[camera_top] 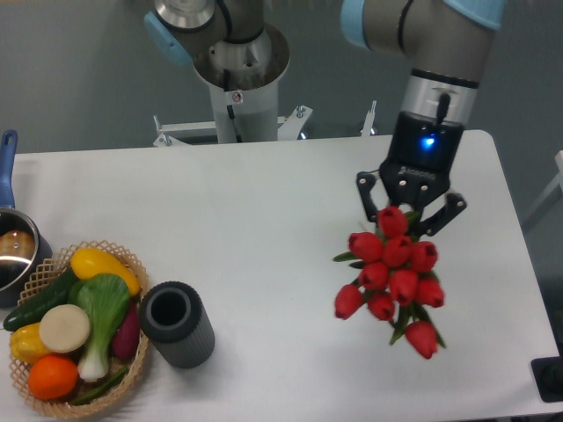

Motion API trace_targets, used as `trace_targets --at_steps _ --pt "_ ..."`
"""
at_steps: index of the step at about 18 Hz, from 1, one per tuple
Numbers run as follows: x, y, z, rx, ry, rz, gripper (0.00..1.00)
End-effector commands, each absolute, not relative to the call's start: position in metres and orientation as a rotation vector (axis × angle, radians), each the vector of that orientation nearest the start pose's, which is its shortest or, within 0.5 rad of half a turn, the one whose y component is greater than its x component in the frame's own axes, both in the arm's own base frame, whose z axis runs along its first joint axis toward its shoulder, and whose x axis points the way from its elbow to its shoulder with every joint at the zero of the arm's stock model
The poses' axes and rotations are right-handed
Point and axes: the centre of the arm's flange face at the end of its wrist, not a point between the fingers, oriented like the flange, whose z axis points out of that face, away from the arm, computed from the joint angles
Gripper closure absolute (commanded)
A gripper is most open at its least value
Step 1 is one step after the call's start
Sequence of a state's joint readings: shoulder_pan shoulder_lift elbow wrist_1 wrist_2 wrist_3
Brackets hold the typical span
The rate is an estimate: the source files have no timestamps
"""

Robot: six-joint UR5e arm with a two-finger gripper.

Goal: Insert the flowers into the vase
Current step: 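Carry the red tulip bunch in the gripper over to the grey vase, then lower the tulip stems down into the grey vase opening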

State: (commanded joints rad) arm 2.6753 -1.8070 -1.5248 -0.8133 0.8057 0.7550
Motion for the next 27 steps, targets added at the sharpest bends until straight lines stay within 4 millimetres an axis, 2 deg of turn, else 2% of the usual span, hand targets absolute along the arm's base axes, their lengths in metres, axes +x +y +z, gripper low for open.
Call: trace_targets --at_steps 5,7,10,12,17,19,24,27 --pt "-0.426 0.474 0.511 -2.076 -0.024 -0.109 1.00" --pt "-0.405 0.488 0.519 -1.989 0.057 -0.202 1.00" --pt "-0.396 0.494 0.522 -1.922 0.100 -0.283 1.00" --pt "-0.377 0.508 0.523 -1.894 0.147 -0.335 1.00" --pt "-0.354 0.542 0.515 -1.860 0.224 -0.420 1.00" --pt "-0.345 0.549 0.514 -1.852 0.242 -0.441 1.00" --pt "-0.339 0.561 0.505 -1.845 0.259 -0.476 1.00" --pt "-0.340 0.585 0.492 -1.846 0.281 -0.500 1.00"
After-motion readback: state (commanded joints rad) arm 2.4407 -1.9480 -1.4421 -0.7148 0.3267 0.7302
